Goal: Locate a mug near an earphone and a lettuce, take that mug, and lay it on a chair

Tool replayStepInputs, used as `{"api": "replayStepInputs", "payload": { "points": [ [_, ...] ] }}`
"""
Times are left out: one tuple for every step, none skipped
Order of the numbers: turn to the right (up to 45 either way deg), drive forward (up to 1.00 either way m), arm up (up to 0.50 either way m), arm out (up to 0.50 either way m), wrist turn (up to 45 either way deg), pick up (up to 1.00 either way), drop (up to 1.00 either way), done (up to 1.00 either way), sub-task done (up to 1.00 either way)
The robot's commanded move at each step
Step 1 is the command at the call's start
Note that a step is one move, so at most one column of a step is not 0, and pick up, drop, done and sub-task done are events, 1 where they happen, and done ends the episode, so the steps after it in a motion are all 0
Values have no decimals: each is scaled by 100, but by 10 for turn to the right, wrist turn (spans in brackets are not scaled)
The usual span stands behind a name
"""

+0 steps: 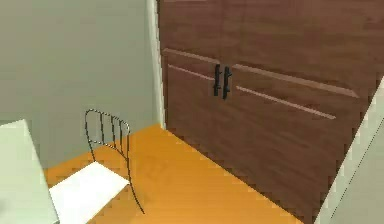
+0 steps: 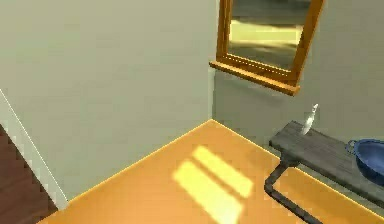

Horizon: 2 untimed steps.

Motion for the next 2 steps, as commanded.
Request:
{"api": "replayStepInputs", "payload": {
  "points": [
    [-450, 0, 0, 0, 0, 0, 0, 0, 0],
    [450, 0, 0, 0, 0, 0, 0, 0, 0]
  ]
}}
